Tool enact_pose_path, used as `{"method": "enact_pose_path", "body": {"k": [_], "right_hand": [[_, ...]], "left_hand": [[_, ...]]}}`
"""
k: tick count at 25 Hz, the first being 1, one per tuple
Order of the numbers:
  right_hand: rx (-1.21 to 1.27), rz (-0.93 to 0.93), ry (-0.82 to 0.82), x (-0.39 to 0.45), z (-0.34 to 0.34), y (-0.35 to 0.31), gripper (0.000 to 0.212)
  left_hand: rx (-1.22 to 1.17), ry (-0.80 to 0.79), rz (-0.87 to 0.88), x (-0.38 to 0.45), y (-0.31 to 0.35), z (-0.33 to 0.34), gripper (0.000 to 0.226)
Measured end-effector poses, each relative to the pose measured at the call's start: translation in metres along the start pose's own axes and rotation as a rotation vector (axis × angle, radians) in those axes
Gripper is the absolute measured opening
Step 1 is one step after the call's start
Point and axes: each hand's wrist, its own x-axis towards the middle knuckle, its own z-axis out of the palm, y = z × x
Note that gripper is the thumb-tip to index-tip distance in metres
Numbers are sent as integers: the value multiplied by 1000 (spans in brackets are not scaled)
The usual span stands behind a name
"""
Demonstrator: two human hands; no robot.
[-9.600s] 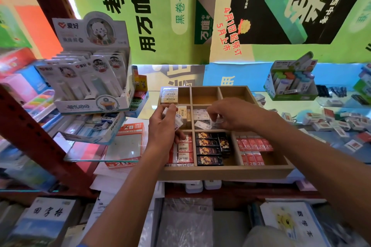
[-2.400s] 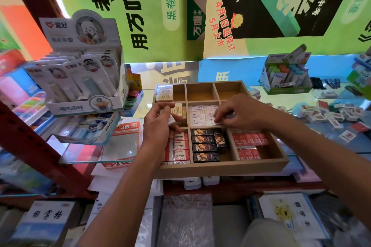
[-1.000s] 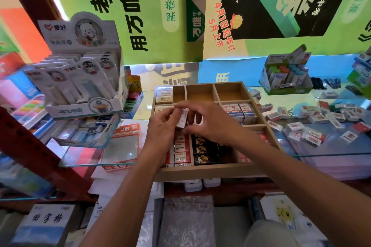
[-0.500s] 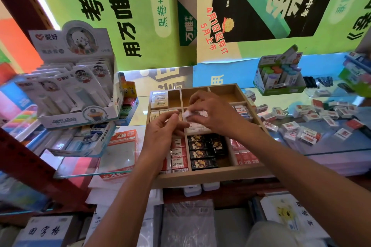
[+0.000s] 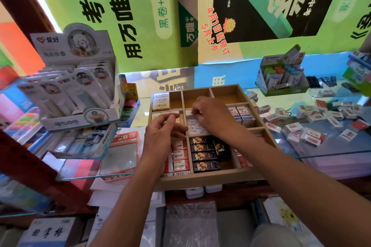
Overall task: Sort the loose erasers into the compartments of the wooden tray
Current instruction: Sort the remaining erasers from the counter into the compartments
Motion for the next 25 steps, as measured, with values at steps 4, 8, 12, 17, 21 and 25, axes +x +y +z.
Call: {"method": "enact_pose_path", "body": {"k": [4,8,12,17,21,25], "right_hand": [[74,22,1,0,-3,0,13],[209,39,206,-36,-35,21,6],[249,186,394,-117,-75,79,2],[178,416,465,-194,-99,156,8],[422,630,342,-212,-103,202,16],[586,662,248,-212,-107,227,19]], "left_hand": [[16,5,3,-2,1,0,23],[39,2,-3,-4,5,0,26],[70,2,-17,-5,6,2,29],[105,42,-48,-7,6,9,27],[184,205,45,-21,15,45,22],[441,52,282,-40,21,123,9]]}}
